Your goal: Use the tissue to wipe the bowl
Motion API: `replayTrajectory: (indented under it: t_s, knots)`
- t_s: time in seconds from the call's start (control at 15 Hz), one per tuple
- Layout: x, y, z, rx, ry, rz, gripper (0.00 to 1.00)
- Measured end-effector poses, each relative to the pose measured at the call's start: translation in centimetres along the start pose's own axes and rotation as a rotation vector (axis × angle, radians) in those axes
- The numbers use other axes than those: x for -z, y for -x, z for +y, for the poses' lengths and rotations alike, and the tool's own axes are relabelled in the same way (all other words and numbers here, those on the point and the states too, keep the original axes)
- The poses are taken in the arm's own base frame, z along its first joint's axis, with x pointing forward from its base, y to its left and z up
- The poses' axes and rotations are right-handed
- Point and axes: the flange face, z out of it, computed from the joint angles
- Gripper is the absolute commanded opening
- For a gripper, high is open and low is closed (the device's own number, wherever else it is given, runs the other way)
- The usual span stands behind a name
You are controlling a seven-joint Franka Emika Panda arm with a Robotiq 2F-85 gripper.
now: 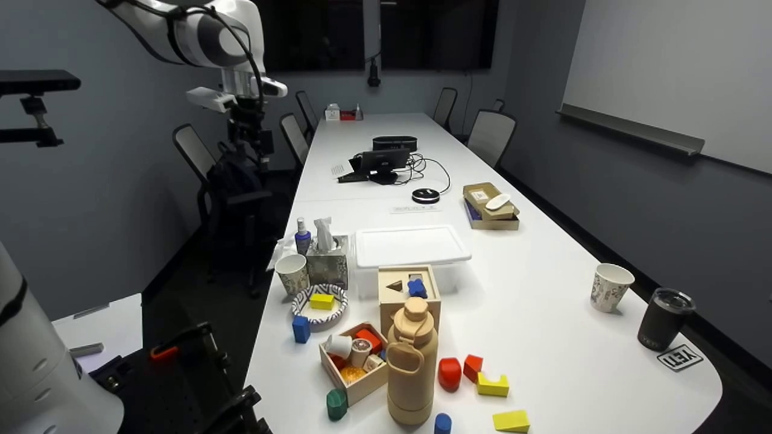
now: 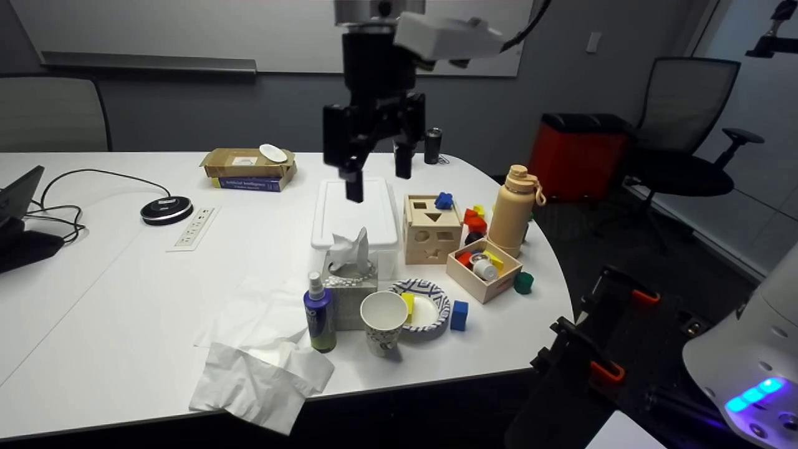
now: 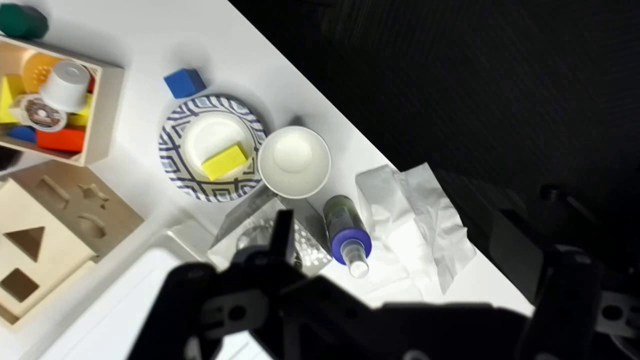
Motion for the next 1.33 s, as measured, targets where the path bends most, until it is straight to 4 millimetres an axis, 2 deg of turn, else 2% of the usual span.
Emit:
replayTrajectory:
  t_s: [0.13, 0.33, 0.6, 0.8, 1.0, 1.33]
  knots:
    - [-2.5, -3.0, -2.2, -0.009, -0.001, 0.021, 1.00]
    - [-6.1, -6.3, -6.5, -0.006, 0.027, 0.034, 1.00]
    - [-11.2, -8.4, -12.7, 0.009, 0.087, 0.044, 1.00]
    - [-15.2, -9.0, -15.9, 0.015, 0.146, 0.062, 1.00]
    - [-19.2, -9.9, -17.0, 0.016, 0.185, 0.056, 1.00]
    - [-24.2, -12.3, -16.2, -0.003, 0.211, 0.057, 1.00]
